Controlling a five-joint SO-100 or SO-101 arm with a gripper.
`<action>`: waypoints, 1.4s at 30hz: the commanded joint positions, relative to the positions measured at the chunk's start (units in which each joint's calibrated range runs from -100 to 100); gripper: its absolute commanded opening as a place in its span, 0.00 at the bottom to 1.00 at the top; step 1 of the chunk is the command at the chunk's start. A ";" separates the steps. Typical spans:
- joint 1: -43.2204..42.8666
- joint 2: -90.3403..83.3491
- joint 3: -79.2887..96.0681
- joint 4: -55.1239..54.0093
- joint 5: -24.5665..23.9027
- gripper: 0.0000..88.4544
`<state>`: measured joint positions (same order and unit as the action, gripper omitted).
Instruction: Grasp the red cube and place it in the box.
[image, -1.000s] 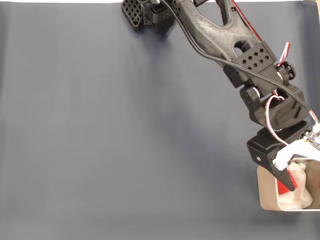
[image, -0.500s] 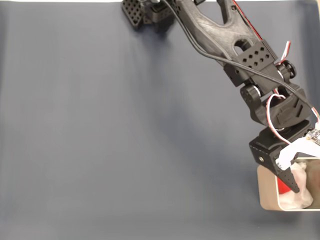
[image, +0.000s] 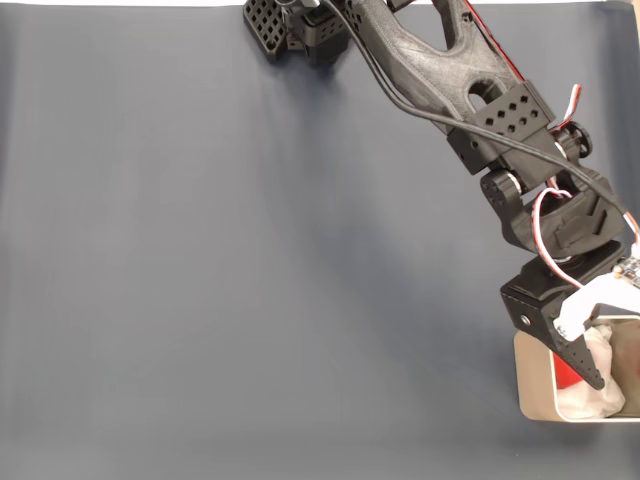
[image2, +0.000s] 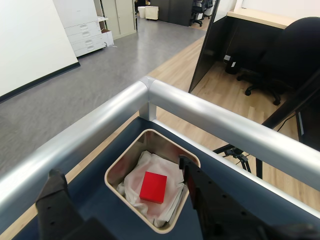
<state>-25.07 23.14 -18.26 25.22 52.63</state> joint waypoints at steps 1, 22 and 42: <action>0.43 -3.30 -0.53 -1.12 -0.29 0.53; 16.13 -24.36 17.72 -1.69 0.59 0.00; 23.23 -99.40 94.18 8.63 -1.61 0.00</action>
<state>-1.71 -65.09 69.98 30.15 51.99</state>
